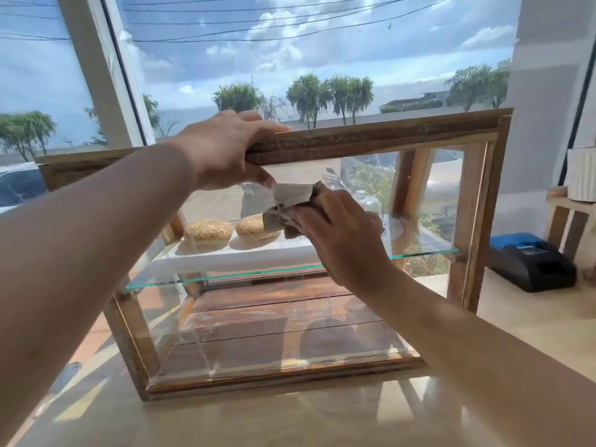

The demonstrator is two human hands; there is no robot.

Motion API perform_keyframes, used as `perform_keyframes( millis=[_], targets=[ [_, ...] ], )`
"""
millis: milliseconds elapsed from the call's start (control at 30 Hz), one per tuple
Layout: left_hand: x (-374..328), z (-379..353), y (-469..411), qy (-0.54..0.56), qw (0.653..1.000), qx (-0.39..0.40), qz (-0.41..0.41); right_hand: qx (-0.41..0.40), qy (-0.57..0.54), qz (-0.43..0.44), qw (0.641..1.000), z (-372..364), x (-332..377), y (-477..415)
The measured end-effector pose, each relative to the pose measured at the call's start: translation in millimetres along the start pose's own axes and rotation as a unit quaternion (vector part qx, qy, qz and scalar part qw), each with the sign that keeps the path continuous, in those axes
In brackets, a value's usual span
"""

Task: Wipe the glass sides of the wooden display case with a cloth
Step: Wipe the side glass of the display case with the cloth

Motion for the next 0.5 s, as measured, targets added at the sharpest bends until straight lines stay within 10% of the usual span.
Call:
perform_keyframes(
  millis=[367,500],
  targets=[
    [0.6,-2.5,2.2,-0.029,0.999,-0.023,0.01,-0.066,-0.02,-0.113,0.991,4.1,-22.8,-7.5],
    [2.9,-3.2,1.6,-0.018,0.999,-0.028,0.005,-0.047,0.03,0.056,0.997,-2.6,-17.9,10.2]
  ],
)
Point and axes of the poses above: each hand's wrist, its own y-axis away from the middle knuckle, its own z-axis out of the back of the hand, x = y × z, the point moved 4 cm from there along -y, towards the middle knuckle, and after that the axes turned 3 degrees about -z, right-handed, at the moved point
